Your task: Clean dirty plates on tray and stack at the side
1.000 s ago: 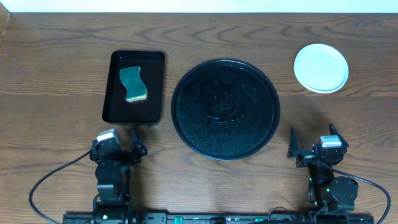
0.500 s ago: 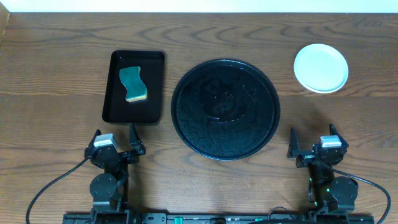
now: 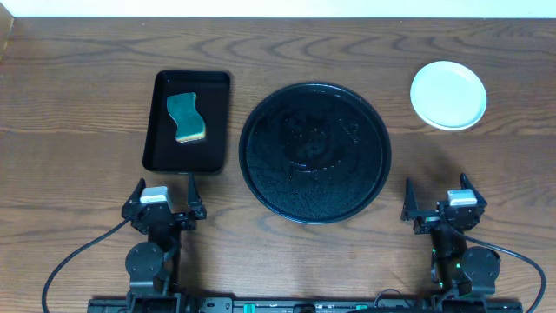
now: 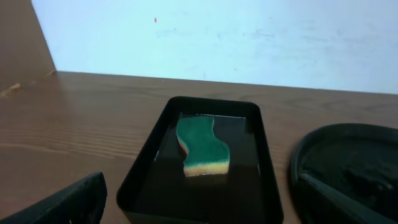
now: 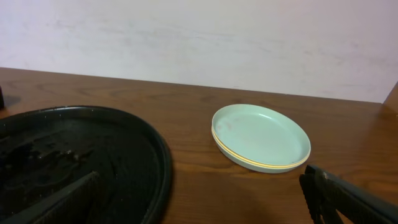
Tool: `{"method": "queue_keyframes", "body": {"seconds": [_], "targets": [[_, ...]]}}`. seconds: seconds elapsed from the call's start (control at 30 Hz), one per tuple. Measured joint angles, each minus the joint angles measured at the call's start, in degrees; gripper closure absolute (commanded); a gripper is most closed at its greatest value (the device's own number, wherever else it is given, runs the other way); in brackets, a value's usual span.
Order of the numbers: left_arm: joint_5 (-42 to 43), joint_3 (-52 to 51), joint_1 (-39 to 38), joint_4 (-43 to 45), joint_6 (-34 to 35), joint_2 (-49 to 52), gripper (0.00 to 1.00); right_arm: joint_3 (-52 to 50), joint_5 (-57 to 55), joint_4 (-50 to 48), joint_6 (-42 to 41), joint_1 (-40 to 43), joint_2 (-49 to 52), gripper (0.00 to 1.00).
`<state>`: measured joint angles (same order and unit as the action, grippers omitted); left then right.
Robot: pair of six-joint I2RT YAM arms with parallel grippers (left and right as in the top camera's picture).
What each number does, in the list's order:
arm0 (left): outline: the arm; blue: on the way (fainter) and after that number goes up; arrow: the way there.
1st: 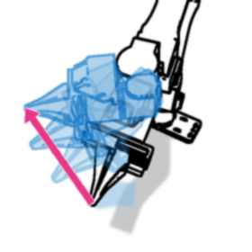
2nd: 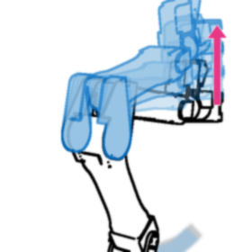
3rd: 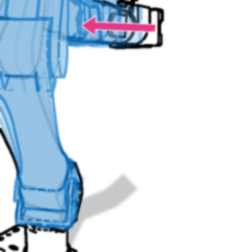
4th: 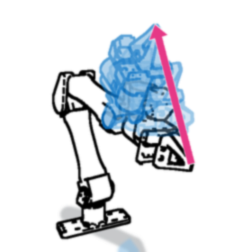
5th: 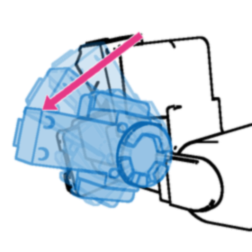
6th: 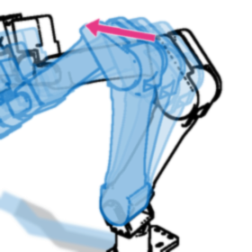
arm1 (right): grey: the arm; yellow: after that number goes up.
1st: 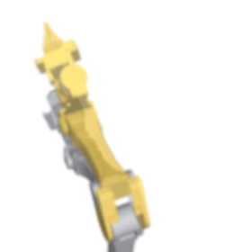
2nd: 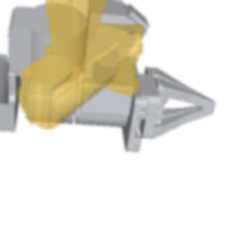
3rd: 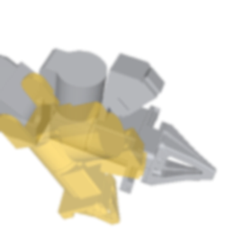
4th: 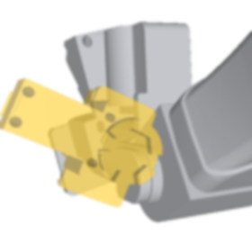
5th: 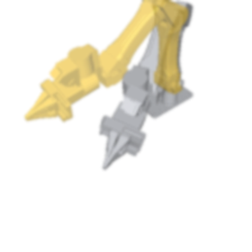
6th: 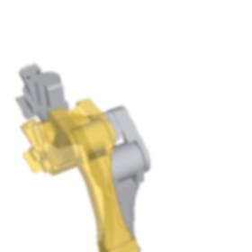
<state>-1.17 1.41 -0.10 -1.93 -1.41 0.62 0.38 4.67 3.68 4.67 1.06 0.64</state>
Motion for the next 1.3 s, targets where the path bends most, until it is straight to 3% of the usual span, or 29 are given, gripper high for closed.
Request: {"method": "queue_keyframes", "body": {"seconds": [1.3], "targets": [[0.85,0.02,0.00,-0.13,-1.44,0.00,0.04,0.00,0.00,0.00,0.00,0.00,0.00,0.01]]}}
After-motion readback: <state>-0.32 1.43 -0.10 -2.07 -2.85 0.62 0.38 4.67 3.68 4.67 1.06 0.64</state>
